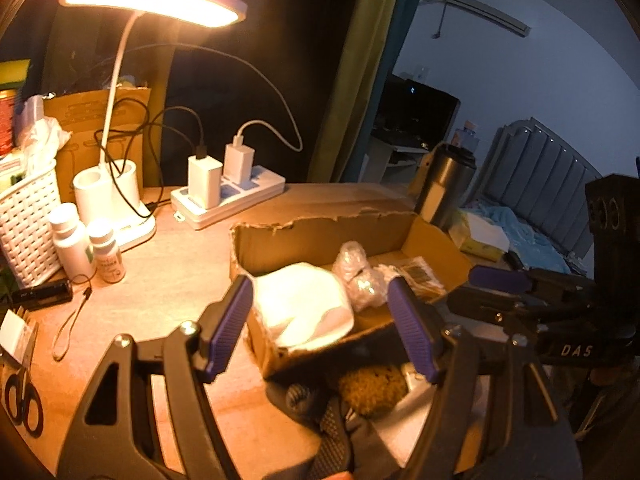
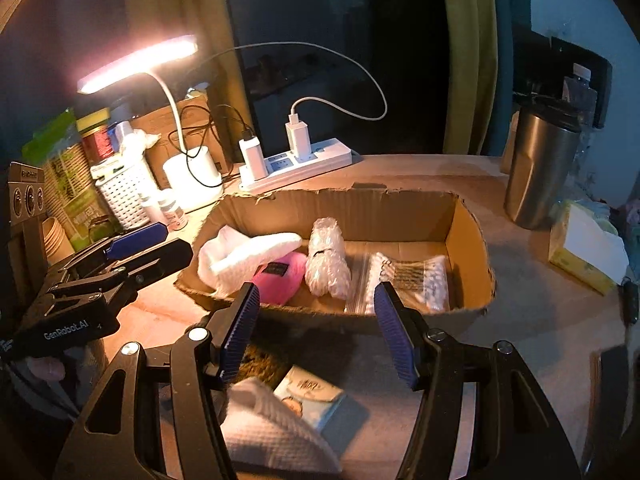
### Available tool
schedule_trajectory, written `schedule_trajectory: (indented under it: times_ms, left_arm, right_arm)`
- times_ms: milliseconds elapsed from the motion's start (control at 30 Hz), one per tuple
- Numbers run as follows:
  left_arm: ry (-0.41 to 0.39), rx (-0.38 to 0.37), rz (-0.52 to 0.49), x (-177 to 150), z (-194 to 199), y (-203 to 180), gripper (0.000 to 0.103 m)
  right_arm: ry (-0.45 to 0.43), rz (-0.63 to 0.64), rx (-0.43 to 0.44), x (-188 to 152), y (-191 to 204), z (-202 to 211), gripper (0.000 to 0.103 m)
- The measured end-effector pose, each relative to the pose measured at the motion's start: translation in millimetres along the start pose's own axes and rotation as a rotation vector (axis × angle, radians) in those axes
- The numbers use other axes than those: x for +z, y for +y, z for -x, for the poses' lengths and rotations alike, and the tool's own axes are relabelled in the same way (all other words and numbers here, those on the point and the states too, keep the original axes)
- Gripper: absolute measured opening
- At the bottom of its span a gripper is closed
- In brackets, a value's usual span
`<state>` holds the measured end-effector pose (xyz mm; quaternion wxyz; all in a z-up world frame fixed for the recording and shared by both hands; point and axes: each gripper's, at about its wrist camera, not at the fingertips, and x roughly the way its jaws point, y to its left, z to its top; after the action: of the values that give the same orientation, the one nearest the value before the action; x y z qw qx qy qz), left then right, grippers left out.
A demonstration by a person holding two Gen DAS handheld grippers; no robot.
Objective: Organize soft objects
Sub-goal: 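Move both tools back toward the white cloth and gray socks on the table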
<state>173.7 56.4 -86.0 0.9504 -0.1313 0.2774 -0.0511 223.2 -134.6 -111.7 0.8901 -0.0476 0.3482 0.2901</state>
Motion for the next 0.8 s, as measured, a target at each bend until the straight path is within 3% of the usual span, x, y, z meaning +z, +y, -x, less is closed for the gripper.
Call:
schedule_trajectory:
  times_ms: [533, 667, 800]
  left_arm:
    - [-0.004, 0.015, -0.009, -29, 48, -5, 0.072]
    - [0.002, 0.016, -0.012, -38, 54, -6, 0.072]
    - [0.014, 0.017, -0.012, -49, 57, -7, 0.072]
  right_arm:
    - [-0.018, 0.018, 0.016, -28, 25, 25, 0.063]
    - [-0.015, 0.016, 0.015, -39, 29, 27, 0.074]
    - [-0.013, 0.015, 0.010, -51, 31, 29, 0.076]
